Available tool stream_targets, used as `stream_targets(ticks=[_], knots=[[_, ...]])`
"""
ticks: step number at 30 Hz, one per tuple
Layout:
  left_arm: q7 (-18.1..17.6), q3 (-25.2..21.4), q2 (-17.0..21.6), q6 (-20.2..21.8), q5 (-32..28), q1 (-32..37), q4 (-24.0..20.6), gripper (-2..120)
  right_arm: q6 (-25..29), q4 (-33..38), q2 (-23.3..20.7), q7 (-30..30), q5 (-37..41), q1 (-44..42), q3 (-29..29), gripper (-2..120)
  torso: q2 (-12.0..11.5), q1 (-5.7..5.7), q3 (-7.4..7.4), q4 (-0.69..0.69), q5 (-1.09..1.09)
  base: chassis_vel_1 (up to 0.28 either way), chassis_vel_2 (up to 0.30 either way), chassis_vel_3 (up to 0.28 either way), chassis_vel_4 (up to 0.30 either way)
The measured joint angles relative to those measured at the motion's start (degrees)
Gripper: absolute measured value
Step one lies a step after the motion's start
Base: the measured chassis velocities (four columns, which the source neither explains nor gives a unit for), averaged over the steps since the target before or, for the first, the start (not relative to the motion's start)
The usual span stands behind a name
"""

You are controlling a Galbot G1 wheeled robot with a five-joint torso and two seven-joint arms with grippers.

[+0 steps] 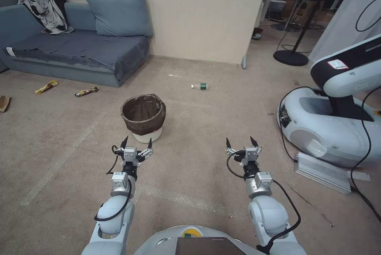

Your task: Pick up the trash bin, then pick up the garbage from the floor and place it into the trash bin.

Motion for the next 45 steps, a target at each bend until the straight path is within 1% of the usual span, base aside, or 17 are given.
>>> stream_targets(ticks=[30, 31, 32, 34, 35, 36, 37, 38, 39, 42, 43, 45], knots=[[-0.02, -0.22, 0.02, 0.16, 0.00, 0.11, -0.33, 100, -0.05, 0.26, 0.06, 0.00, 0.00, -0.10, 0.14, 100, 0.00, 0.00, 0.00, 0.00, 0.00, 0.000, 0.000, 0.000, 0.000], [-0.07, -0.86, 0.08, 0.91, -0.05, 0.54, -1.83, 100, -0.56, 1.67, 0.45, 0.00, 0.12, -0.49, 0.74, 100, 0.00, 0.00, 0.01, 0.01, -0.01, 0.000, 0.000, 0.000, 0.000], [-0.07, -0.86, 0.08, 0.91, -0.05, 0.54, -1.83, 100, -0.56, 1.67, 0.45, 0.00, 0.12, -0.49, 0.74, 100, 0.00, 0.00, 0.01, 0.01, -0.01, 0.000, 0.000, 0.000, 0.000], [-0.28, -2.24, 0.30, 2.46, -0.17, 1.34, -4.93, 100, -1.75, 4.99, 1.35, 0.05, 0.49, -1.39, 2.25, 100, 0.00, 0.00, 0.00, 0.00, 0.00, 0.000, 0.000, 0.000, 0.000], [-0.28, -2.24, 0.30, 2.46, -0.17, 1.34, -4.93, 100, -1.75, 4.99, 1.35, 0.05, 0.49, -1.39, 2.25, 100, 0.00, 0.00, 0.00, 0.00, 0.00, 0.000, 0.000, 0.000, 0.000], [-0.54, -3.76, 0.52, 4.21, -0.30, 2.30, -8.20, 100, -3.01, 8.34, 2.24, 0.11, 0.91, -2.38, 3.77, 100, 0.00, 0.00, 0.00, 0.00, -0.01, 0.000, 0.000, 0.000, 0.000], [-0.70, -4.62, 0.65, 5.23, -0.40, 2.82, -10.21, 100, -3.68, 10.13, 2.76, 0.14, 1.14, -2.87, 4.60, 100, 0.00, 0.00, 0.00, 0.00, 0.00, 0.000, 0.000, 0.000, 0.000], [-0.94, -6.05, 0.88, 6.89, -0.57, 3.69, -13.37, 100, -4.96, 13.56, 3.72, 0.20, 1.57, -3.88, 6.15, 100, 0.00, 0.00, 0.00, 0.00, 0.00, 0.000, 0.000, 0.000, 0.000], [-0.94, -6.05, 0.88, 6.89, -0.57, 3.69, -13.37, 100, -4.96, 13.56, 3.72, 0.20, 1.57, -3.88, 6.15, 100, 0.00, 0.00, 0.00, 0.00, 0.00, 0.000, 0.000, 0.000, 0.000], [-1.42, -8.86, 1.32, 10.19, -0.90, 5.45, -19.73, 100, -7.41, 20.05, 5.48, 0.31, 2.39, -5.76, 9.09, 100, 0.00, 0.00, 0.00, 0.00, -0.01, 0.000, 0.000, 0.000, 0.000], [-1.42, -8.86, 1.32, 10.19, -0.90, 5.45, -19.73, 100, -7.41, 20.05, 5.48, 0.31, 2.39, -5.76, 9.09, 100, 0.00, 0.00, 0.00, 0.00, -0.01, 0.000, 0.000, 0.000, 0.000], [-1.68, -10.39, 1.55, 11.95, -1.08, 6.38, -23.17, 100, -9.05, 22.49, 6.16, -0.16, 3.70, -6.52, 9.97, 100, 0.01, 0.00, -0.01, -0.01, -0.02, 0.000, 0.000, 0.000, 0.000]])
